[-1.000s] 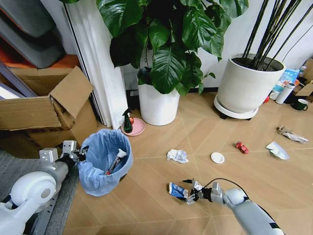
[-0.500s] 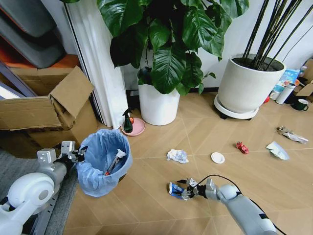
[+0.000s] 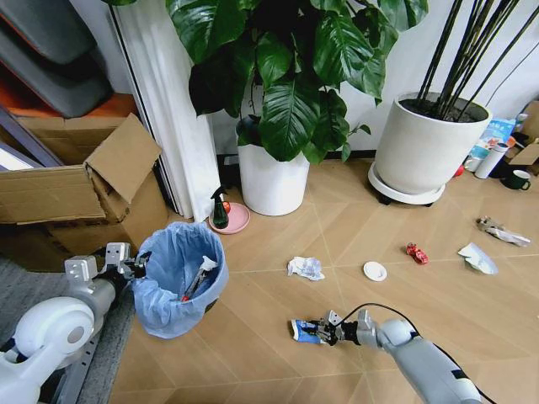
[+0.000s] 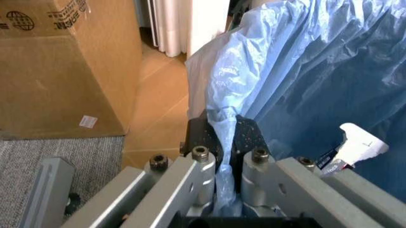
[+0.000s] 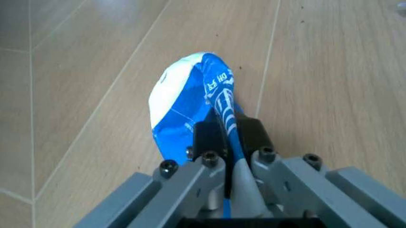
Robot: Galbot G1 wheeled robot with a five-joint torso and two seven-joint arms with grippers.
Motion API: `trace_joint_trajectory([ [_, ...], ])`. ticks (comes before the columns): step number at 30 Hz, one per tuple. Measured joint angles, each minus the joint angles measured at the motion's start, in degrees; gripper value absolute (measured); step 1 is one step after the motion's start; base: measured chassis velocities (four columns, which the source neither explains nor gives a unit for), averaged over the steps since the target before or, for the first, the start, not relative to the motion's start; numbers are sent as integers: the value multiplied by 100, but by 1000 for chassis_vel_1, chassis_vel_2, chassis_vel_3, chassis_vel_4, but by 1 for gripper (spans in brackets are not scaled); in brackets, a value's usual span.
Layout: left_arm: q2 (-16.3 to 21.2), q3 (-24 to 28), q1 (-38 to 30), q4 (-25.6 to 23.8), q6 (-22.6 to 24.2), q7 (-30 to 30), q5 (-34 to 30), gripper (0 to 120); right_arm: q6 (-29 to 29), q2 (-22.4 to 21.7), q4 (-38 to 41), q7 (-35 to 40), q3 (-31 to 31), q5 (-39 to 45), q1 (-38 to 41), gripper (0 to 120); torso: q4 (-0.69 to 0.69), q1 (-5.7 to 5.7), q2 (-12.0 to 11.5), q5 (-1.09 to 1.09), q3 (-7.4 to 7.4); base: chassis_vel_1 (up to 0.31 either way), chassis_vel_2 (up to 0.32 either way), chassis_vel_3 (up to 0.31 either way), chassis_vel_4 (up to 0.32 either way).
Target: Pick up the trash bin and place the garbage on the floor into it.
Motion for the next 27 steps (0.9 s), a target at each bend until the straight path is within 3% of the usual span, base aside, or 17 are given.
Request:
trace_joint_trajectory([
  [7,-10,110,32,81,-10,26,51,0,0,-57,92,-34,85,272,-27,0,-1,0,0,1,0,0,0,0,0],
  [10,50,302,40,201,-31,86,128,0,174,-193,354,-222,51,1513,84,0,-1,0,0,2,0,0,0,0,0],
  [13,72,434,-88,300,-37,110,147,0,272,-267,598,-364,-5,2063,223,0,-1,0,0,-5,0,0,0,0,0],
  [16,92,574,-251,400,-44,135,155,0,292,-333,932,-465,-59,2440,386,0,0,0,0,3,1,0,0,0,0],
  [18,120,655,-344,486,-68,189,167,0,292,-403,1279,-491,-220,2906,615,0,-4,0,0,-5,0,0,0,0,0],
  [21,149,664,-331,543,-111,267,200,0,292,-385,1557,-543,-488,3406,918,0,-1,0,0,0,0,0,0,0,0],
  [27,216,821,-358,692,-213,455,310,0,263,-146,2114,-733,-1332,4496,1610,0,2,0,0,-2,0,0,0,0,0],
])
